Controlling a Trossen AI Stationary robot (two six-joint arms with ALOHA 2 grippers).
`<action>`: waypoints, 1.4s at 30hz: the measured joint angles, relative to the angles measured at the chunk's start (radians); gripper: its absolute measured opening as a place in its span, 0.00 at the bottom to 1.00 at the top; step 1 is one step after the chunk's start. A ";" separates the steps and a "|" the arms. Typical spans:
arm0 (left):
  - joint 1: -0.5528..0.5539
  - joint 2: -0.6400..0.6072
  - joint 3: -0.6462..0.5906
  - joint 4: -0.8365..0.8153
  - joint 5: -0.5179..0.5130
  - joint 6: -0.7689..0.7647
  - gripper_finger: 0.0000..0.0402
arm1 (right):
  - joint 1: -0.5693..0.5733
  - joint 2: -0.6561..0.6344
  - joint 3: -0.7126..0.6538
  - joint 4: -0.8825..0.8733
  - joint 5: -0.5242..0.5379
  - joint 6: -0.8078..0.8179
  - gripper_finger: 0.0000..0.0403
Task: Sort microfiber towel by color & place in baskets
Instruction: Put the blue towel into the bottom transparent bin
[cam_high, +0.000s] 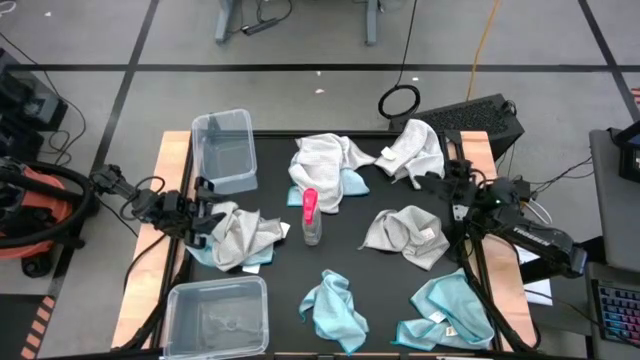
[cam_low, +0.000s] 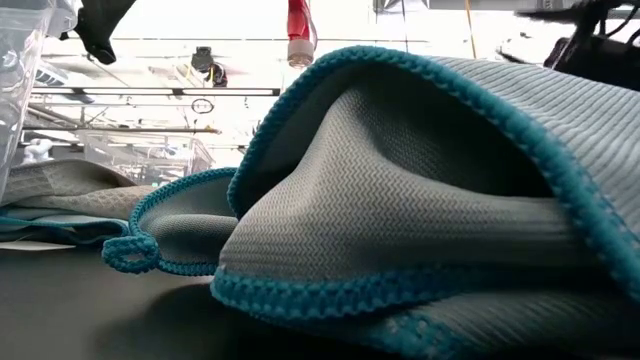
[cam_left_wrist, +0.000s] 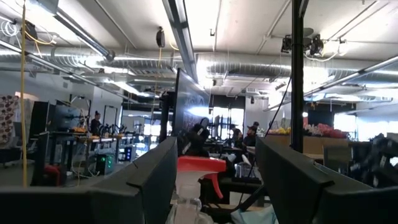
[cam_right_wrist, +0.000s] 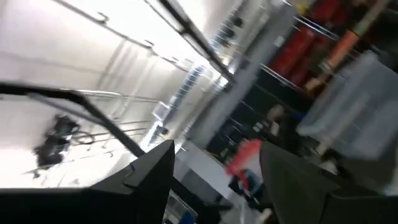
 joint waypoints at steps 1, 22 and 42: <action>0.000 0.000 0.000 -0.007 0.000 0.000 0.56 | 0.000 0.012 0.017 0.013 0.000 -0.014 0.56; 0.000 0.000 0.000 -0.007 0.000 0.000 0.56 | 0.004 0.633 0.933 -0.453 -0.235 -0.625 0.56; 0.000 0.000 0.000 -0.006 0.000 0.000 0.56 | 0.217 0.931 1.366 -1.320 -0.207 -1.008 0.56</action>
